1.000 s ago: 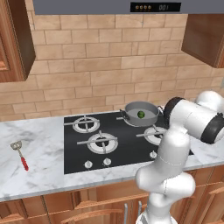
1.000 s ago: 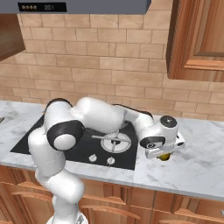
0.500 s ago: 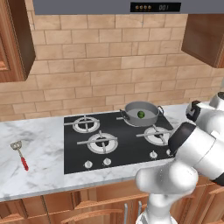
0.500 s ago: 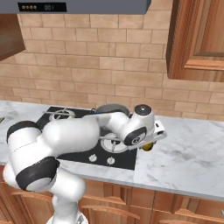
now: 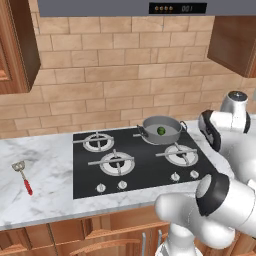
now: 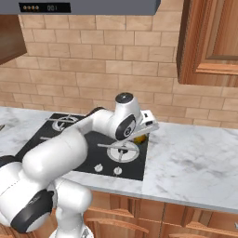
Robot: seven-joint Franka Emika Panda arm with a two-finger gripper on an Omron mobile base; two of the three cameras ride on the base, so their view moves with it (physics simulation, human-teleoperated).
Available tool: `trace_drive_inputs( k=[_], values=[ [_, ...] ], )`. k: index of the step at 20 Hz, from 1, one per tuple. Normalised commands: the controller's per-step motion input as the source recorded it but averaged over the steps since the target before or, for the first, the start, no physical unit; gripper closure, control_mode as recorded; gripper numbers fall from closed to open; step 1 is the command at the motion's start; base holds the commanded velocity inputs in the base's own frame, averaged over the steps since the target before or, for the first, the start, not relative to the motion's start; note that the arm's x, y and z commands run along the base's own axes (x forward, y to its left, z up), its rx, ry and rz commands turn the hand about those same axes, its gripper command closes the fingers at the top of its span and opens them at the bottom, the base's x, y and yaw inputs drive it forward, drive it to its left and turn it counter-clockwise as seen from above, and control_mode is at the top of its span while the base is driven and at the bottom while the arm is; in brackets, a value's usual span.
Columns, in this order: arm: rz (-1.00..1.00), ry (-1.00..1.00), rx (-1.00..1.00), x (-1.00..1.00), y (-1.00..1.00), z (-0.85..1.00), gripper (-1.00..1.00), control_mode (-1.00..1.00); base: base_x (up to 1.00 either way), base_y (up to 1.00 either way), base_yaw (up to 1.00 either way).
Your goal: Put the avocado and lemon in the pot. Retrieve the spatula and lightly stir the vegetables in the pot.
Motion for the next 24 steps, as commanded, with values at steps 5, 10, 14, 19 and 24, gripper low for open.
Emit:
trace_drive_inputs(
  k=[5, 10, 14, 19, 24],
  values=[
    [-0.2, -0.01, 0.03, 0.56, 0.6, 0.19, 1.0, -1.0, 0.0, 0.0, 0.0],
    [-0.22, 0.0, 0.19, 0.6, 0.51, 0.14, 1.0, -1.0, 0.0, 0.0, 0.0],
    [-0.24, 0.0, 0.24, 0.64, 0.48, 0.11, 1.0, -1.0, 0.0, 0.0, 0.0],
    [-0.25, 0.01, 0.24, 0.63, 0.29, 0.09, 1.0, -1.0, 0.0, 0.0, 0.0],
    [-0.29, 0.0, 0.08, 0.69, 0.25, -0.23, 1.0, -1.0, 0.0, 0.0, 0.0]
  ],
)
